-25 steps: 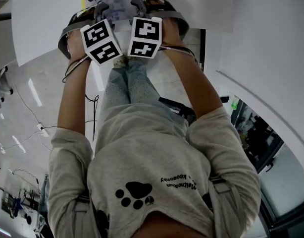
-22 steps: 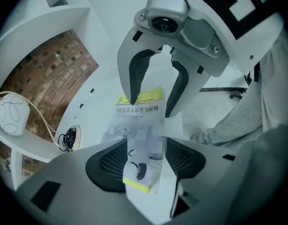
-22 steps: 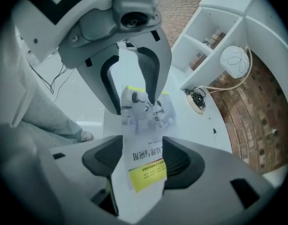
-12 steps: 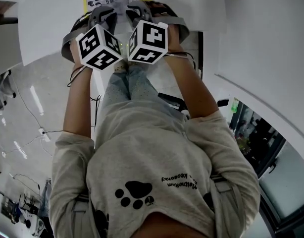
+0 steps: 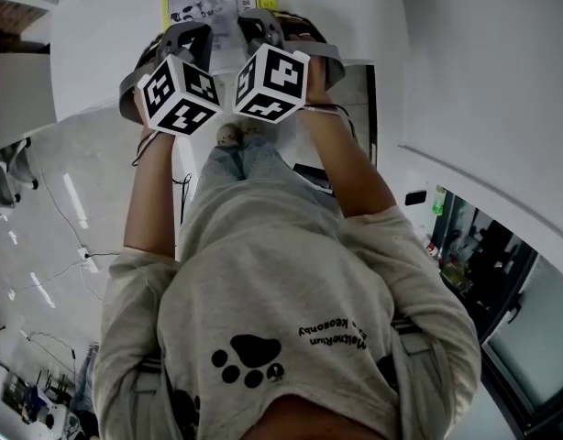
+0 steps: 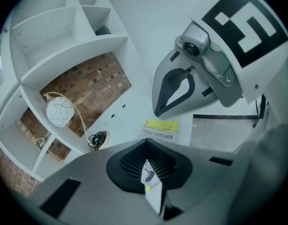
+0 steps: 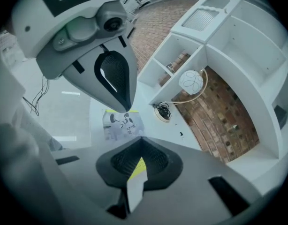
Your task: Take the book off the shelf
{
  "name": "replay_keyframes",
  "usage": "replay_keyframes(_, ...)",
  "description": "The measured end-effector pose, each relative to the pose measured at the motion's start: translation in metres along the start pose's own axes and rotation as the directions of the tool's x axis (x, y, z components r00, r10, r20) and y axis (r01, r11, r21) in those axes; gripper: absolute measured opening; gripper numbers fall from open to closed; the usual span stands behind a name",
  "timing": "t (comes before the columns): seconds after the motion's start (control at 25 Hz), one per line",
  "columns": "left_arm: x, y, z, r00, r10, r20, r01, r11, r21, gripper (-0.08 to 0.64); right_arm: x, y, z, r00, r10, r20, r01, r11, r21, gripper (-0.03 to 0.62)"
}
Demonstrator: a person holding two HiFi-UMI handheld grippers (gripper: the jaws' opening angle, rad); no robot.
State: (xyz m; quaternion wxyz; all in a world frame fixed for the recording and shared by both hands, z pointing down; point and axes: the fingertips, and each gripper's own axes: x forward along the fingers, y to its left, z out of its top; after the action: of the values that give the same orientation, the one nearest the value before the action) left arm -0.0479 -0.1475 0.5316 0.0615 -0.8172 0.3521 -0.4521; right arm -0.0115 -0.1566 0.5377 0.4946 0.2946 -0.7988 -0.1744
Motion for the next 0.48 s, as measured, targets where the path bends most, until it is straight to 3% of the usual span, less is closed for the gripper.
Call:
replay_keyframes(0.32,-0.022,0.003,0.006,0.994,0.095,0.046,-0.090,0.992,-0.089,0.009,-0.025,-0.011,-0.003,0.994,-0.102,0.026,0.097,0.986,0.137,0.017)
replay_keyframes(0.48,-0.034,0.007,0.016,0.985,0.133,0.109,-0.111,0.976,-0.189,0.009,-0.042,-0.018,0.004,0.987,-0.142,0.077,0.122,0.968,0.219,0.017)
